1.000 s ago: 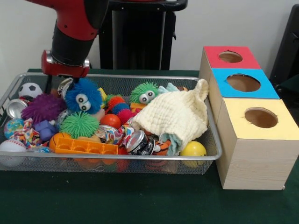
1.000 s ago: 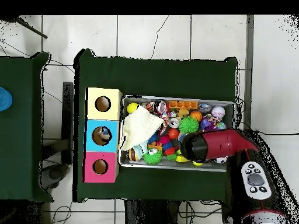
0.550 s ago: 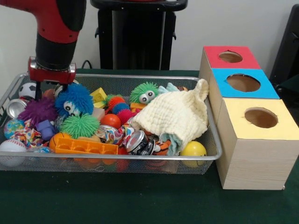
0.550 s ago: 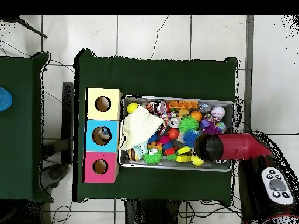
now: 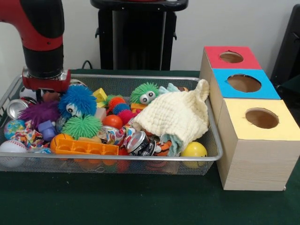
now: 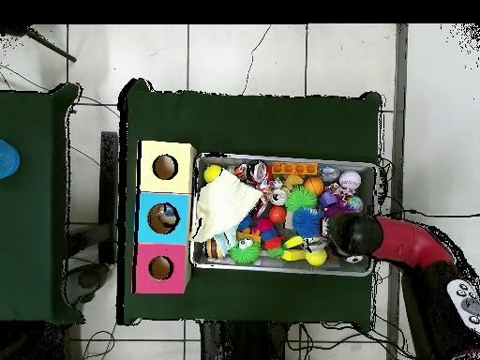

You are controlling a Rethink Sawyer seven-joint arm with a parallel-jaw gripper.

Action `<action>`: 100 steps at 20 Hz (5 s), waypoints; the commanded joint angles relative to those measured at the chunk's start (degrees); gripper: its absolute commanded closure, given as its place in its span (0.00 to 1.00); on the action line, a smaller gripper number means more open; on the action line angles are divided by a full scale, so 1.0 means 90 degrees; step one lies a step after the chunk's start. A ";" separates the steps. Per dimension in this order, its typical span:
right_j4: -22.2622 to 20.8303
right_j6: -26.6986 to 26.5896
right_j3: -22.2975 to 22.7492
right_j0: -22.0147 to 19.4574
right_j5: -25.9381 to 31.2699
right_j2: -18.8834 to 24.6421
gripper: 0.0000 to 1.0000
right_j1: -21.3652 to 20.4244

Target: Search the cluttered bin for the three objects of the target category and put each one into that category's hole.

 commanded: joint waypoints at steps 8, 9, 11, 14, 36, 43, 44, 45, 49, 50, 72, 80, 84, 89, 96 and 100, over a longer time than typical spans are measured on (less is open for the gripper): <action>0.1551 -0.0009 0.0854 -0.0218 0.1183 0.1117 0.00 0.0159; 0.1572 -0.0052 0.0927 -0.0258 0.1083 0.1182 0.00 0.0118; 0.1508 -0.0129 0.1056 -0.0288 0.0688 0.1292 0.00 -0.0008; 0.1341 -0.0224 0.1232 -0.0363 0.0079 0.1498 0.00 -0.0157; 0.0083 -0.0584 0.0253 0.0185 -0.0708 0.1357 0.00 0.0033; 0.0390 -0.0404 0.0426 0.0356 0.0293 0.1125 0.00 -0.0283; 0.0539 -0.0289 0.0505 0.0337 0.0408 0.1150 0.00 -0.0316; 0.0698 -0.0137 0.0820 0.0241 0.0425 0.1198 0.00 -0.0418; 0.1298 0.0300 0.1487 -0.0048 0.0434 0.1471 0.00 -0.0399; 0.1365 0.0335 0.1585 -0.0091 0.0310 0.1545 0.00 -0.0349; -0.0749 -0.0685 0.1035 0.1091 0.1357 -0.0134 0.00 -0.1485; -0.2090 -0.0976 0.0710 0.1276 0.1201 -0.0114 0.00 -0.1354; -0.2706 -0.0926 0.0360 0.1213 0.0878 -0.0137 0.00 -0.0970; -0.3328 -0.0450 0.0309 0.1131 0.0263 -0.0249 0.00 -0.0676; -0.3818 -0.0028 0.0029 0.1097 -0.0332 -0.0294 0.00 -0.0167; -0.3612 0.0219 -0.0183 0.0765 -0.0692 -0.0229 0.00 0.0370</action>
